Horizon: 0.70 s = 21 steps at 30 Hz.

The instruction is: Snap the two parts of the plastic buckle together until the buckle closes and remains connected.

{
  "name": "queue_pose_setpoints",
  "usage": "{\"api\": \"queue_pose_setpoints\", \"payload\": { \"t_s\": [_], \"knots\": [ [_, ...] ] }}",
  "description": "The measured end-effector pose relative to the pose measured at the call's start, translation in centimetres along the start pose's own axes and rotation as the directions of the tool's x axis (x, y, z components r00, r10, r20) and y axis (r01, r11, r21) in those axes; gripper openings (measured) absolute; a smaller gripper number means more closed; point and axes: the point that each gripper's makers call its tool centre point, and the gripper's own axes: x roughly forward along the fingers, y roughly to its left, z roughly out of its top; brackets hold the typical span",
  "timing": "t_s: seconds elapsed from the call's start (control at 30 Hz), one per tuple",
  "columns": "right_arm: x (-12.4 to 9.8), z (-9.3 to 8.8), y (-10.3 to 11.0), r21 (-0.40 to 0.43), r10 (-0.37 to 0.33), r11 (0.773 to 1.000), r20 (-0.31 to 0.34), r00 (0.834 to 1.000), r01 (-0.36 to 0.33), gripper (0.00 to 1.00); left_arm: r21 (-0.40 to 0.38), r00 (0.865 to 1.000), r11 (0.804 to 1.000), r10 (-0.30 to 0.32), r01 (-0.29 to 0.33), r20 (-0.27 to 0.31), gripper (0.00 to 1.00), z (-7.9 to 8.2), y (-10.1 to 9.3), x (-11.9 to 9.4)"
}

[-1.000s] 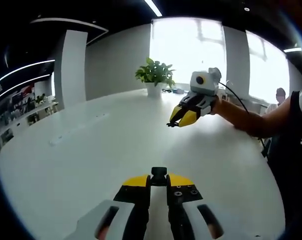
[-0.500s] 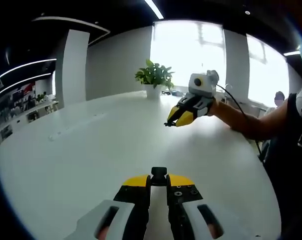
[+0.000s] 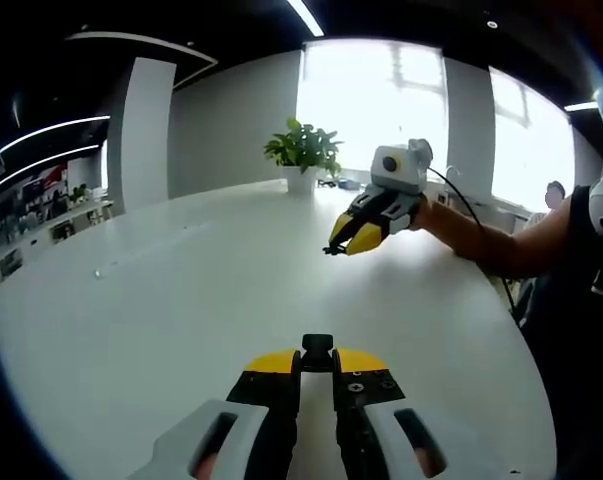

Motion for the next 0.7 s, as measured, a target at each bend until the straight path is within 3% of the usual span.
{"api": "queue_pose_setpoints", "payload": {
  "t_s": [0.7],
  "knots": [
    [-0.35, -0.77, 0.98, 0.013, 0.009, 1.000, -0.007, 1.000, -0.009, 0.11, 0.026, 0.999, 0.998, -0.049, 0.049, -0.003, 0.10, -0.06, -0.81, -0.24]
  ]
}}
